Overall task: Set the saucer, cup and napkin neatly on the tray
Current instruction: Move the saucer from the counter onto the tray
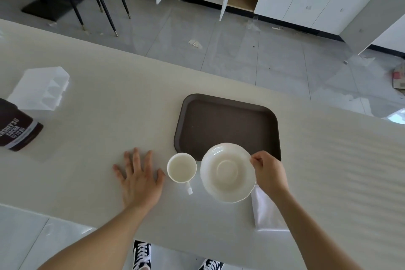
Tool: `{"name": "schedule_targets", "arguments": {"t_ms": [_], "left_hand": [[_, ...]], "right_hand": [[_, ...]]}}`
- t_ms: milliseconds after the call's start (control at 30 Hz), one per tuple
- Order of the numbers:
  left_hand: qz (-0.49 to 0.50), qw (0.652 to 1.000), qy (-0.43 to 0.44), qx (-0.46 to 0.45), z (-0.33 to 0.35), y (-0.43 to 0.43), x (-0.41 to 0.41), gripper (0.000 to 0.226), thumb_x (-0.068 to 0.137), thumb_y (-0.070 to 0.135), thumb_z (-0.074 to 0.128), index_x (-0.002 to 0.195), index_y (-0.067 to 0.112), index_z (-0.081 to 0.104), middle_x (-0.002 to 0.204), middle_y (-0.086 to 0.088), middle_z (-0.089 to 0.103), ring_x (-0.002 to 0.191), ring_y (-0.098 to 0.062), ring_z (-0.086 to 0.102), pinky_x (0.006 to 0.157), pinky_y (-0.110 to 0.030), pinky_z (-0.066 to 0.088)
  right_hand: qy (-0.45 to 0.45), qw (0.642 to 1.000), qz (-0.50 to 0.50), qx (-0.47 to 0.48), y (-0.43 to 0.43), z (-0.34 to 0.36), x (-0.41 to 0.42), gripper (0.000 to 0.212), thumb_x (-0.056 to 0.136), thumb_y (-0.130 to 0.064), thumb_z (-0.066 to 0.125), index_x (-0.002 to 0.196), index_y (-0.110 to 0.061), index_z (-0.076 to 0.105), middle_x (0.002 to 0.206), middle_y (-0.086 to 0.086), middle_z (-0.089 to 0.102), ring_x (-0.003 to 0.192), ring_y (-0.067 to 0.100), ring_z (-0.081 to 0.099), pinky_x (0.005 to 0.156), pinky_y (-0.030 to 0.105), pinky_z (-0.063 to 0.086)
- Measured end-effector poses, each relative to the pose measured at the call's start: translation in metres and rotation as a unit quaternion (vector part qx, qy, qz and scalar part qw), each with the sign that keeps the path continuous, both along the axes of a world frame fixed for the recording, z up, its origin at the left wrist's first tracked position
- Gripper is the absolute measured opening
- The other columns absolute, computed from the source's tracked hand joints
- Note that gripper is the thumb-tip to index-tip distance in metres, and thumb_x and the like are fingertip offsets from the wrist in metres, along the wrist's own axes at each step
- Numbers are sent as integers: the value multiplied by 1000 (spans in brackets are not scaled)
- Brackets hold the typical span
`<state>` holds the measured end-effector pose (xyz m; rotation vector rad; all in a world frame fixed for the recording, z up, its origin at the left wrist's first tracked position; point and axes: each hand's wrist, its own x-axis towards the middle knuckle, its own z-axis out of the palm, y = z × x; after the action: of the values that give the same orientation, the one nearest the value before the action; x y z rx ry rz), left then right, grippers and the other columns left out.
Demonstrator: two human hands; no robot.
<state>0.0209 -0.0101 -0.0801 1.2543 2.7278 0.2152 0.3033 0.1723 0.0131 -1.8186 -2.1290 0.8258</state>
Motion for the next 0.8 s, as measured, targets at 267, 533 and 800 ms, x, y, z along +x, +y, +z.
{"name": "schedule_targets", "arguments": {"t_ms": [267, 533, 800], "left_hand": [[4, 1000, -2, 5, 5, 0, 1, 65, 87, 47, 37, 145, 20, 41, 157, -18, 29, 149, -41, 16, 116, -67, 8], [9, 1000, -2, 8, 5, 1, 1, 63, 87, 46, 34, 145, 22, 42, 157, -17, 30, 149, -39, 17, 117, -66, 8], [15, 1000, 0, 4, 4, 1, 1, 62, 86, 45, 36, 144, 23, 42, 157, -17, 31, 149, -39, 19, 118, -65, 8]], "right_hand": [[31, 998, -35, -35, 34, -5, -30, 17, 92, -19, 56, 79, -20, 66, 77, -7, 67, 72, 19, 63, 62, 32, 54], [53, 991, -79, -96, 57, -26, -66, 20, 94, -16, 56, 79, -20, 69, 77, -2, 71, 55, 15, 70, 63, 37, 62], [74, 985, -106, -111, 59, -37, -90, 22, 95, -14, 54, 80, -20, 68, 80, -2, 71, 61, 16, 71, 50, 26, 55]]}}
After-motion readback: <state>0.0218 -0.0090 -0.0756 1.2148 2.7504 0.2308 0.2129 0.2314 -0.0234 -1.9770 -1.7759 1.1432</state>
